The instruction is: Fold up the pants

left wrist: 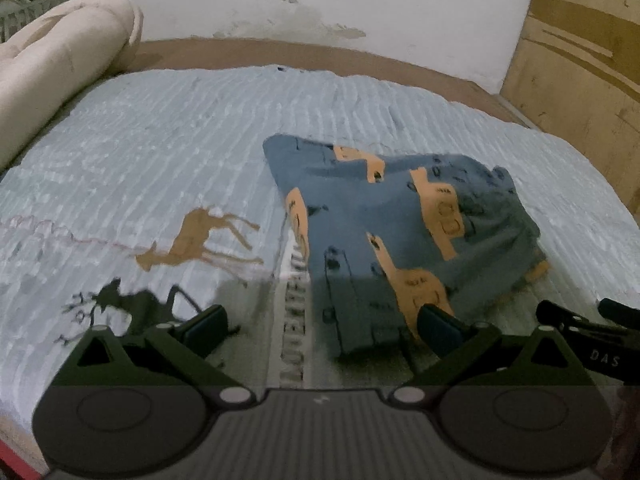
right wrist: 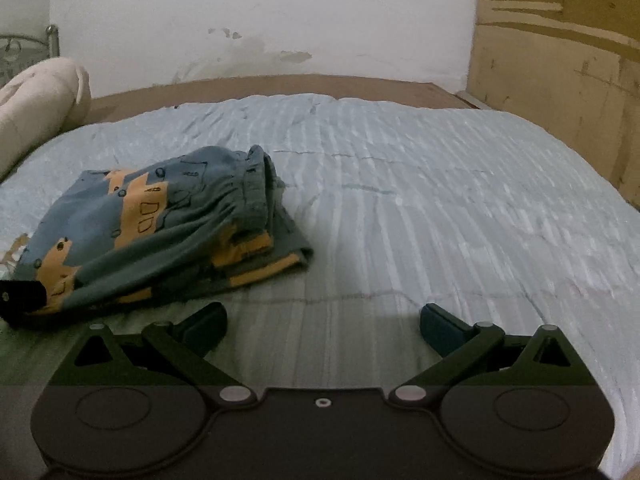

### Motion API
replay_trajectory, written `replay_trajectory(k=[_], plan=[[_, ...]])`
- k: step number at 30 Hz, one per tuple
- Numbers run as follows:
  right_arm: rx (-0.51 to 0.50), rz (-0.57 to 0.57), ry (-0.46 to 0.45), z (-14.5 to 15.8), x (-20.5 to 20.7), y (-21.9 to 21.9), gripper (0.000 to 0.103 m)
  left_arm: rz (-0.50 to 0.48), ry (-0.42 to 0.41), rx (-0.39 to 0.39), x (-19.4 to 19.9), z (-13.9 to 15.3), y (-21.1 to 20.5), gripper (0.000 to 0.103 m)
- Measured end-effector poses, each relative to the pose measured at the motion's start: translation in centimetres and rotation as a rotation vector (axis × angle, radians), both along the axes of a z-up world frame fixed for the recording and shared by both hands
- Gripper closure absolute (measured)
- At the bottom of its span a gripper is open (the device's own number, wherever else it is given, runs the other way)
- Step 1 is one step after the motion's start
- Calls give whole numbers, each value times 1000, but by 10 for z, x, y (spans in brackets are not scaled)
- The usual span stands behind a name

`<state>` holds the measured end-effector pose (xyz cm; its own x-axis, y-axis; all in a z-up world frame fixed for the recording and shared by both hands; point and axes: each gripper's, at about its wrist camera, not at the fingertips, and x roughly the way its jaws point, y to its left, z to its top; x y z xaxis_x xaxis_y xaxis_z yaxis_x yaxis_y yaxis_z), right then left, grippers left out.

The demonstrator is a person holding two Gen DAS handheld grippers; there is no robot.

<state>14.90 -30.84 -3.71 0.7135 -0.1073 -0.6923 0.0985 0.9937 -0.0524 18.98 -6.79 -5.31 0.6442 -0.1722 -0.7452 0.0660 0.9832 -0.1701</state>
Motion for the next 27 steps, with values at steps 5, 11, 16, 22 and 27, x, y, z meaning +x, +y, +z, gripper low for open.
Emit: replay_trajectory(k=[5, 11, 16, 22, 27], plan=[[-3, 14, -26, -4, -26, 4, 1, -53, 5, 59, -21, -3, 2, 0], [67, 64, -77, 4, -49, -5, 1, -60, -34, 27, -34, 5, 18, 0], [102, 68, -138, 26, -39, -8, 1, 34, -69, -32, -25, 14, 35, 0], [184, 164, -132, 35, 9, -3, 1, 56, -83, 4, 6, 20, 32, 0], [222, 256, -85, 32, 65, -2, 1, 74, -82, -11, 37, 20, 28, 0]])
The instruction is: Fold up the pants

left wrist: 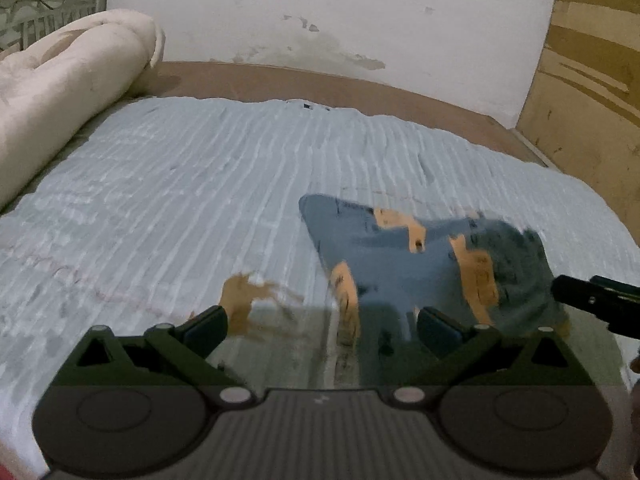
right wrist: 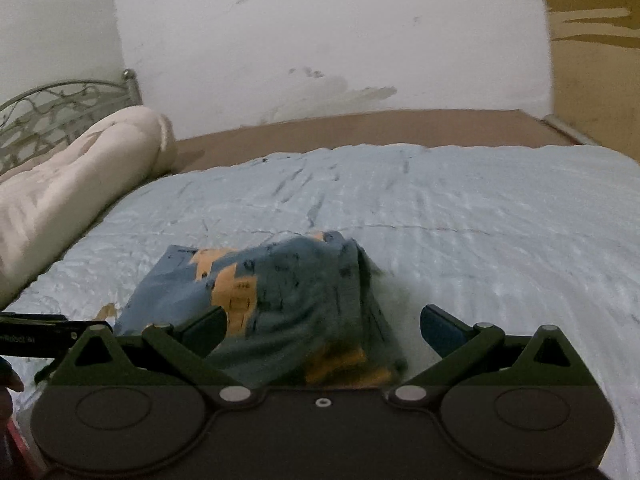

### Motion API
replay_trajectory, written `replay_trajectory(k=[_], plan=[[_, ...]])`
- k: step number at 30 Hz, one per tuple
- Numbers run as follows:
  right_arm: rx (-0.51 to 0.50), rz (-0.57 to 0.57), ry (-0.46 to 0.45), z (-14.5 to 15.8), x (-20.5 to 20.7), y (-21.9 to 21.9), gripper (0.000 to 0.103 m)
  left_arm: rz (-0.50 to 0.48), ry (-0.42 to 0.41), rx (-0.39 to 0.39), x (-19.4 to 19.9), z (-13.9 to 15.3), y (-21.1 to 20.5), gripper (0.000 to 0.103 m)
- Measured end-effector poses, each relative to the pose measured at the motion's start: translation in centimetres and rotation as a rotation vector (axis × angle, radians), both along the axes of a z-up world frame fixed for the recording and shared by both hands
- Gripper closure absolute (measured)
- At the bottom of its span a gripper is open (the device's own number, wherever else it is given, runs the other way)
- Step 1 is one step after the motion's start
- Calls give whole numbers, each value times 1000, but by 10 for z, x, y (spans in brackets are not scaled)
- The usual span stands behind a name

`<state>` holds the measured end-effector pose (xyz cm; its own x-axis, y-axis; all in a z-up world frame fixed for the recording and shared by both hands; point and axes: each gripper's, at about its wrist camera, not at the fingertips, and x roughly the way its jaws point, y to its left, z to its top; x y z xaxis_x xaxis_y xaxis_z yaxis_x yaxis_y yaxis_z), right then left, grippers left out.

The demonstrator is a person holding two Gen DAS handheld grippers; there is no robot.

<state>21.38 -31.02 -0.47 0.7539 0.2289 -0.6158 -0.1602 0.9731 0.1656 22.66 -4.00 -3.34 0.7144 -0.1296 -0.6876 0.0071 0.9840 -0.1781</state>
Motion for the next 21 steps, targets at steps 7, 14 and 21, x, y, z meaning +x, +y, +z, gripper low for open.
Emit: replay_trajectory(k=[7, 14, 21], plan=[[30, 41, 109, -20, 76, -18, 1, 5, 27, -10, 44, -11, -8, 0], [198, 146, 211, -47, 110, -29, 1, -10, 76, -33, 62, -27, -13, 0], [261, 211, 202, -50, 91, -26, 2, -111, 124, -122, 60, -31, -13, 0]])
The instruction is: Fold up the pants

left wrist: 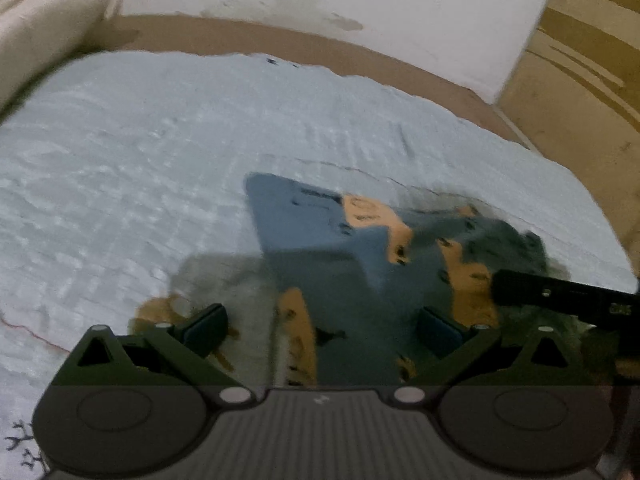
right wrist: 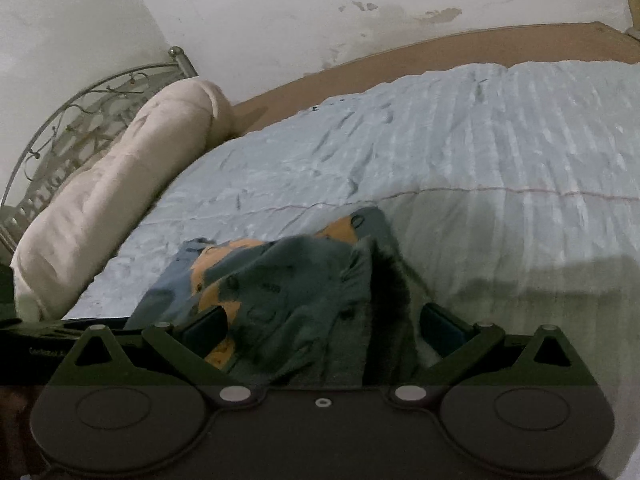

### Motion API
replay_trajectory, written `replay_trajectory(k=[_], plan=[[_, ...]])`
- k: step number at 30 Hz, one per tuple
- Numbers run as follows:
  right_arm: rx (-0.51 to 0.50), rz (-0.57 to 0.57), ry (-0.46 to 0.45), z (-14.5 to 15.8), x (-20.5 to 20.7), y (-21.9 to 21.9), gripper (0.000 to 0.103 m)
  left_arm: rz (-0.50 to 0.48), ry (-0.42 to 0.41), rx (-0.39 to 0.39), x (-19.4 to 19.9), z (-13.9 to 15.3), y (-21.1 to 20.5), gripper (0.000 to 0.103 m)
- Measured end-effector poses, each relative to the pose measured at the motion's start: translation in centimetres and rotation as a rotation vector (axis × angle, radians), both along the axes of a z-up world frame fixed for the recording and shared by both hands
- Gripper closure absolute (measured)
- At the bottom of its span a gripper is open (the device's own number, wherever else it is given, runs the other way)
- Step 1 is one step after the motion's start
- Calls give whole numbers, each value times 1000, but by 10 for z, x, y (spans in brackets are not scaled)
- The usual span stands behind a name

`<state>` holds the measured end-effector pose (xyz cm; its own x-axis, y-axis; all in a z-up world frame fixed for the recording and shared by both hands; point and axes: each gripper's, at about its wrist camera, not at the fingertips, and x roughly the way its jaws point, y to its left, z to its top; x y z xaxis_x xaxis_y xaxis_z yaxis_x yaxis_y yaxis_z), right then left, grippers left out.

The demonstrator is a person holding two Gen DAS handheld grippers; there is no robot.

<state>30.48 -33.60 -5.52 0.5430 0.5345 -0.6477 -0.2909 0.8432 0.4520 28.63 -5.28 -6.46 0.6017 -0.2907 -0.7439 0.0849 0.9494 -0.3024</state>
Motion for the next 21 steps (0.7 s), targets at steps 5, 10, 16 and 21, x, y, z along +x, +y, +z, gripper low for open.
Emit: replay_trajectory(k=[5, 10, 16, 21], plan=[[-11, -53, -8, 6, -15, 1, 24, 13, 28, -63, -3, 4, 6, 20], [-12, -133, -17, 9, -25, -3, 48, 65, 65, -130, -3, 6, 16, 39], [-5, -207, -32, 18, -43, -6, 73, 62, 69, -128, -2, 7, 17, 69], [4, -229, -64, 33, -53, 4, 78, 35, 69, -140, 3, 15, 24, 86]])
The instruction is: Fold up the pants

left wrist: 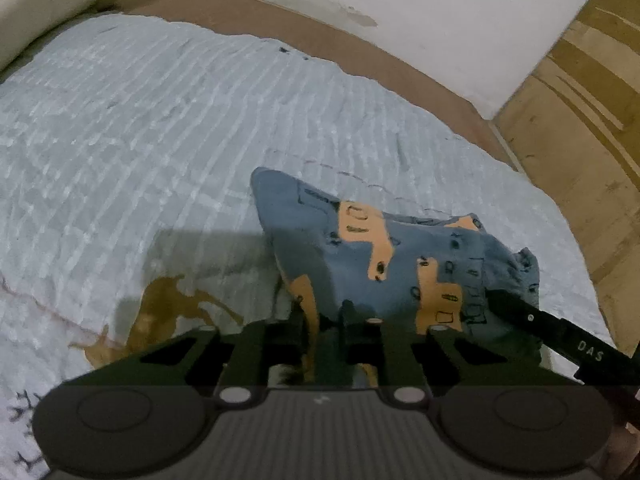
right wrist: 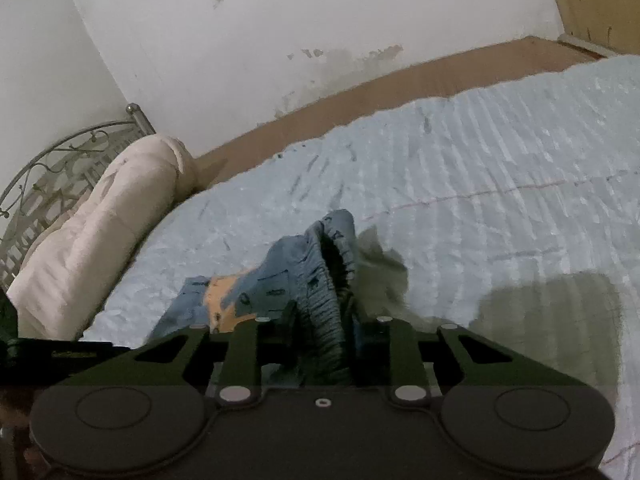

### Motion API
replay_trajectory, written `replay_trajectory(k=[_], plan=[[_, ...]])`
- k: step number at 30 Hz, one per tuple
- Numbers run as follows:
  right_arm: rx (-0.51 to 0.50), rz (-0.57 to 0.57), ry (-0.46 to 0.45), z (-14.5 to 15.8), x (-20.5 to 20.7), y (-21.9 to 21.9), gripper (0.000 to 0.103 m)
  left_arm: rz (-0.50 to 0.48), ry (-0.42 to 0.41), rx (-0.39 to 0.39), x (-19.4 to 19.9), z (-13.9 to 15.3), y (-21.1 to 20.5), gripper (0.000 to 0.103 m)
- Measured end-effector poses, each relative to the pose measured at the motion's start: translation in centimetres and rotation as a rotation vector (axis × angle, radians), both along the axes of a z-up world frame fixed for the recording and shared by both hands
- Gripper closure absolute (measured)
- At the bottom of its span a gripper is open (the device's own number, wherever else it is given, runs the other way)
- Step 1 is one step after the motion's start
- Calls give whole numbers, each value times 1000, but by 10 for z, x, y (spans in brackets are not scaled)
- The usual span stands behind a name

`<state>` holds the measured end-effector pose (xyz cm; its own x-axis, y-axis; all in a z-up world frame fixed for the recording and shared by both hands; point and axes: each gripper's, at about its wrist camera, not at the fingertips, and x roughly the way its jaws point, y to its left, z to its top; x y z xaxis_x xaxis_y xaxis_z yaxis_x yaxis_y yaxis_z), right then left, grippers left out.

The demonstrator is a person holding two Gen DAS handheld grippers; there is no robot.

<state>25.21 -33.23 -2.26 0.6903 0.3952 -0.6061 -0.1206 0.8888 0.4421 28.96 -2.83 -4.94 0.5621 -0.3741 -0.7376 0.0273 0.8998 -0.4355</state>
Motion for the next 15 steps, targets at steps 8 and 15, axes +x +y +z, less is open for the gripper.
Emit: replay_trajectory(k=[8, 15], plan=[[5, 8, -70, 36, -10, 37, 80, -53, -98, 74, 7, 39, 24, 88], [100, 17, -82, 53, 1, 87, 80, -15, -140, 106, 13, 65, 81, 88]])
